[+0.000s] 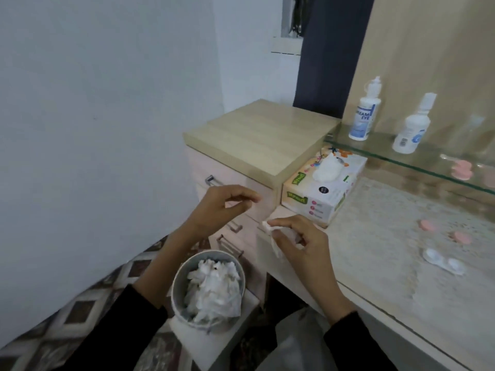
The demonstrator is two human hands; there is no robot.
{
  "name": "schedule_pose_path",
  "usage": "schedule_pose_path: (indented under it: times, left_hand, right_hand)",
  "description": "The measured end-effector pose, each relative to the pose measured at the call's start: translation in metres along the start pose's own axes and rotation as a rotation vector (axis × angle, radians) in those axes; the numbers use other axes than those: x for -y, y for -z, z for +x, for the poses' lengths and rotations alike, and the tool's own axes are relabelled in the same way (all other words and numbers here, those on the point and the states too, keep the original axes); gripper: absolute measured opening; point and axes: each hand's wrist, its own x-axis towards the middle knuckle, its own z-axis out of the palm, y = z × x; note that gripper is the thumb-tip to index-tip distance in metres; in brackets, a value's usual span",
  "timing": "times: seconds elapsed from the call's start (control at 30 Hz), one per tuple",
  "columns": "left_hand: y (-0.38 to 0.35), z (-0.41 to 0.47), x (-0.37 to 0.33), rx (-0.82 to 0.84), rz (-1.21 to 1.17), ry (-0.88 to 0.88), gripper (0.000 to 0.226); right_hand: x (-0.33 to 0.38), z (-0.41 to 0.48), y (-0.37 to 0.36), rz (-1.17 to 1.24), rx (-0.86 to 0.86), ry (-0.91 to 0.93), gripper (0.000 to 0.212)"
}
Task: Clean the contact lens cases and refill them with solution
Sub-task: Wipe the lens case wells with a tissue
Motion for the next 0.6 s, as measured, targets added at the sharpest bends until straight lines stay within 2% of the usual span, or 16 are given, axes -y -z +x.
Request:
schedule_pose_path:
  times: [0.2, 0.43, 0.53, 0.6]
  left_hand:
    - [0.043, -0.036, 0.049, -0.096, 0.118, 0.115, 0.018]
    - [0.048, -0.06, 0.1, -0.149, 0.201, 0.159, 0.022]
    - [0.044, -0.066, 0.119, -0.169, 0.199, 0.188, 0.022]
    - [0.041, -0.07, 0.132, -0.167, 0.197, 0.218, 0.023]
  right_hand:
    - [-0.007, 0.001, -0.068, 0.055, 0.108, -0.016, 0.022]
    - [-0.037, -0.009, -0.124, 0.096, 0.211, -0.222, 0.02]
    - [-0.055, -0.011, -0.144, 0.027, 0.231, -0.297, 0.024]
    - [-0.065, -0.012, -0.156, -0.013, 0.23, -0.324, 0.019]
